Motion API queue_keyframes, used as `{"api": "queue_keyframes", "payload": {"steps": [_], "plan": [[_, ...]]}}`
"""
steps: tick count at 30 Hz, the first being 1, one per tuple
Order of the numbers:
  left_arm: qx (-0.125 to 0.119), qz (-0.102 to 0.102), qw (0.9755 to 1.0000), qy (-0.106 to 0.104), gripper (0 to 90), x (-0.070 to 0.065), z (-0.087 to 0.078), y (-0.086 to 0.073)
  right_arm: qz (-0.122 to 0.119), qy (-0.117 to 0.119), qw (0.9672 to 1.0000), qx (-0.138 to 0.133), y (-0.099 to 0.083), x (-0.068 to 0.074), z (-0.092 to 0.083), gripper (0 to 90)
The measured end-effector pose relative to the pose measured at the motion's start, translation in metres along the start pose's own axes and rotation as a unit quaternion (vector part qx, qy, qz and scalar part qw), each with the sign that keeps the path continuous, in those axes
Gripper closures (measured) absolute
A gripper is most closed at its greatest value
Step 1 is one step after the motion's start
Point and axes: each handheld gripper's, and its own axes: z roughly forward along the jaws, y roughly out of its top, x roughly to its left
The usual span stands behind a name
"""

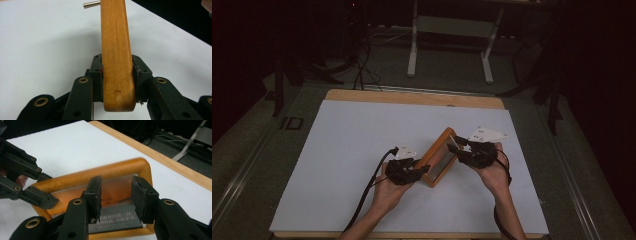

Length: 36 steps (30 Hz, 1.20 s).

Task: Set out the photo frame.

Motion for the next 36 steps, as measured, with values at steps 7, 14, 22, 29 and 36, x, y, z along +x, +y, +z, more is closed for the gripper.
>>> {"api": "queue_keyframes", "payload": {"steps": [7, 14, 22, 29, 36], "plan": [[0.004, 0.069, 0.9976, -0.008, 68.9, -0.021, 0.011, 0.010, -0.002, -0.015, 0.9998, -0.016, -0.003, 0.000, -0.017, 72.6], [0.013, 0.102, 0.9946, -0.014, 69.1, -0.027, 0.016, 0.015, -0.009, -0.027, 0.9996, -0.007, -0.010, -0.002, -0.027, 89.3], [0.021, 0.126, 0.9916, -0.023, 68.9, -0.031, 0.025, 0.021, 0.015, -0.040, 0.9990, 0.011, -0.029, -0.011, -0.021, 89.7], [0.018, 0.113, 0.9933, -0.014, 67.3, -0.031, 0.028, 0.019, 0.022, -0.040, 0.9989, 0.009, -0.036, -0.012, -0.021, 89.8], [0.016, 0.053, 0.9980, -0.031, 46.9, -0.020, 0.031, -0.004, 0.023, -0.037, 0.9991, 0.004, -0.038, -0.013, -0.023, 89.9]]}}
